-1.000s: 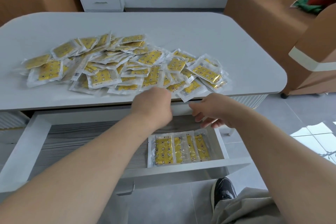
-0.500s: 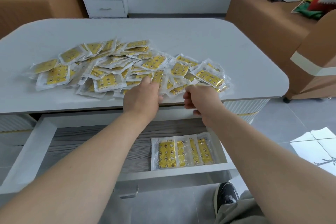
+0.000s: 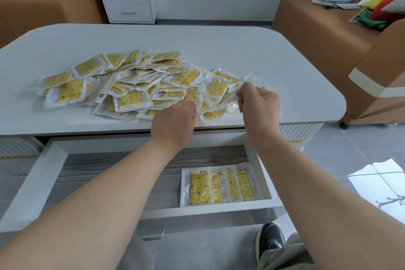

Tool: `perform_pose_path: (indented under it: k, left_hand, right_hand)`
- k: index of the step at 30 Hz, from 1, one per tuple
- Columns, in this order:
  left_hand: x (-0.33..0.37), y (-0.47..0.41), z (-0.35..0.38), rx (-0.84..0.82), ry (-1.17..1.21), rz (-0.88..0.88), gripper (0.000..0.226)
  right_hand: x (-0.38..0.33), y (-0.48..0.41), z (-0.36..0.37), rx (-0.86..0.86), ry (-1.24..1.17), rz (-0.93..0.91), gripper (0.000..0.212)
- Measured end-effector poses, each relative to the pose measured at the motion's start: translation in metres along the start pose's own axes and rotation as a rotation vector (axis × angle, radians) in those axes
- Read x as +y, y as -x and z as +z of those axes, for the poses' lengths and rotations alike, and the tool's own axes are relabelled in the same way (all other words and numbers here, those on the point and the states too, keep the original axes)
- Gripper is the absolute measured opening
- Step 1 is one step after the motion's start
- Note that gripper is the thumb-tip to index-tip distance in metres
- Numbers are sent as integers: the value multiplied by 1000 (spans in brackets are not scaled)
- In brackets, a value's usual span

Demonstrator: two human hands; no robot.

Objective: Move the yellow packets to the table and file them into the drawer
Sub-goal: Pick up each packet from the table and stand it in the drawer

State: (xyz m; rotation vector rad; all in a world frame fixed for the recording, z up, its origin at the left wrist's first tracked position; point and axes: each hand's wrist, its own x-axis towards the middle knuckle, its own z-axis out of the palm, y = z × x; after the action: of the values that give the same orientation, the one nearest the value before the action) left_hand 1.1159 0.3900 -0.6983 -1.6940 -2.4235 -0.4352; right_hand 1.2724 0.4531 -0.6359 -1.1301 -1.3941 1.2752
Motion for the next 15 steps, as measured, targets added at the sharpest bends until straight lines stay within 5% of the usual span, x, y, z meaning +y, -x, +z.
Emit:
perform_pose_path:
  k: [11, 15]
  left_hand:
    - [6, 5, -5, -18, -79, 71, 11]
    - [8, 7, -5, 21, -124, 138, 25]
  right_hand:
    - [4, -9, -4, 167, -380, 377, 20]
    - [6, -13, -4, 226, -437, 465, 24]
